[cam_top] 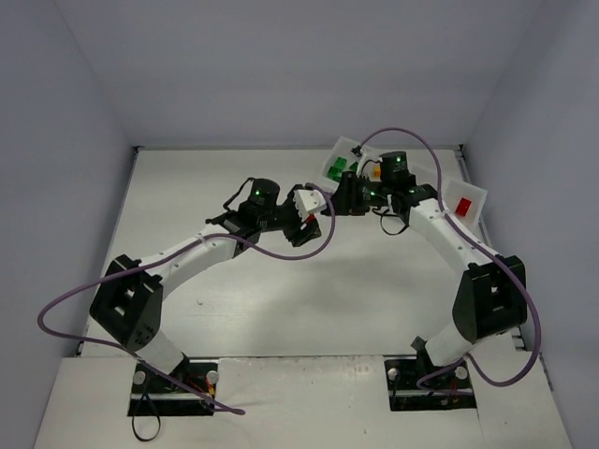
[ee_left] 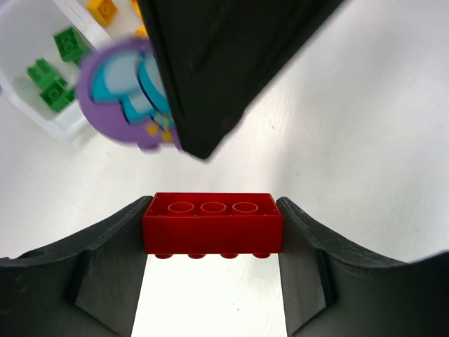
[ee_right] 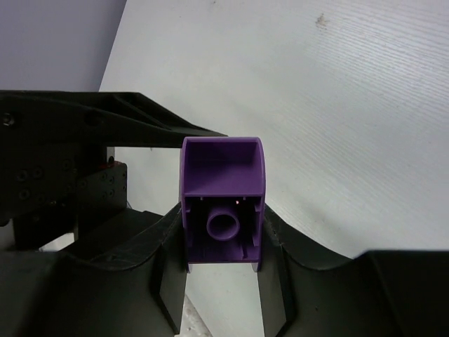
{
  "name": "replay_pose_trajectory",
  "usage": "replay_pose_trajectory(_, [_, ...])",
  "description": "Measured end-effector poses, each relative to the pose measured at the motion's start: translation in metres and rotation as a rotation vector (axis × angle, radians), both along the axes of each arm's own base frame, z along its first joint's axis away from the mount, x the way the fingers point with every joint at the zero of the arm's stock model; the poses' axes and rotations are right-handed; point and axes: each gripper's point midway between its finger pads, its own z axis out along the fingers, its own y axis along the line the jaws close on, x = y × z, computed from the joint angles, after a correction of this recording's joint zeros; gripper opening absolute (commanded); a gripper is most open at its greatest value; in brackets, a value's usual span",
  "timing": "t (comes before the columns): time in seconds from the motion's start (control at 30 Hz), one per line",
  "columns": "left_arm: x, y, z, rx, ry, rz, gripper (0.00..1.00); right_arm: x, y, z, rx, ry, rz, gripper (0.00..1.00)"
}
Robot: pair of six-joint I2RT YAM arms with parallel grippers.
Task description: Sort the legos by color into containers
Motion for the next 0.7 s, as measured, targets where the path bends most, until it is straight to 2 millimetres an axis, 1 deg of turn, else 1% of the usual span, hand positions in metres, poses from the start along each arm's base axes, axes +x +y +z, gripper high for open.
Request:
replay_pose_trajectory(0.1, [-0.005, 0.003, -0.014, 0.013, 0.03, 0.002, 0.07, 0.005, -0.007, 0.0, -0.004, -0.007, -0.018, 0.02])
replay_pose_trajectory(0.17, [-0.008, 0.005, -0.023, 0.021, 0.052, 0.007, 0.07, 0.01, -0.015, 0.002, -0.005, -0.017, -0.04, 0.04])
replay_pose_trajectory(0.2, [-0.01, 0.006, -0.026, 0.023, 0.061, 0.009, 0.07, 0.014, -0.021, 0.003, -0.01, -0.024, -0.062, 0.05])
replay_pose_trajectory(0.27, [-0.013, 0.008, -0.033, 0.027, 0.083, 0.015, 0.07, 0.026, -0.04, 0.006, -0.033, -0.044, -0.136, 0.07])
replay_pose_trajectory(0.3, [-0.013, 0.008, -0.036, 0.028, 0.091, 0.019, 0.07, 0.038, -0.062, 0.008, -0.063, -0.066, -0.22, 0.08])
replay_pose_trajectory(0.33, [-0.014, 0.009, -0.038, 0.03, 0.1, 0.022, 0.07, 0.04, -0.065, 0.008, -0.067, -0.068, -0.232, 0.08])
replay_pose_trajectory(0.37, [-0.015, 0.009, -0.039, 0.028, 0.109, 0.026, 0.07, 0.048, -0.079, 0.006, -0.096, -0.069, -0.293, 0.08])
replay_pose_trajectory(0.47, [-0.016, 0.009, -0.036, 0.013, 0.123, 0.036, 0.06, 0.076, -0.132, -0.005, -0.226, -0.063, -0.548, 0.1])
replay_pose_trajectory(0.53, [-0.016, 0.008, -0.032, -0.003, 0.123, 0.042, 0.07, 0.092, -0.169, -0.012, -0.301, -0.047, -0.704, 0.15])
replay_pose_trajectory(0.57, [-0.017, 0.008, -0.03, -0.013, 0.121, 0.045, 0.07, 0.1, -0.184, -0.015, -0.331, -0.041, -0.767, 0.18])
replay_pose_trajectory(0.6, [-0.019, 0.009, -0.028, -0.021, 0.121, 0.047, 0.07, 0.108, -0.2, -0.019, -0.362, -0.031, -0.828, 0.25])
replay_pose_trajectory(0.67, [-0.022, 0.012, -0.023, -0.039, 0.115, 0.05, 0.07, 0.126, -0.223, -0.028, -0.409, -0.018, -0.915, 0.32])
replay_pose_trajectory(0.7, [-0.024, 0.013, -0.02, -0.047, 0.114, 0.053, 0.07, 0.135, -0.232, -0.034, -0.428, -0.003, -0.946, 0.41])
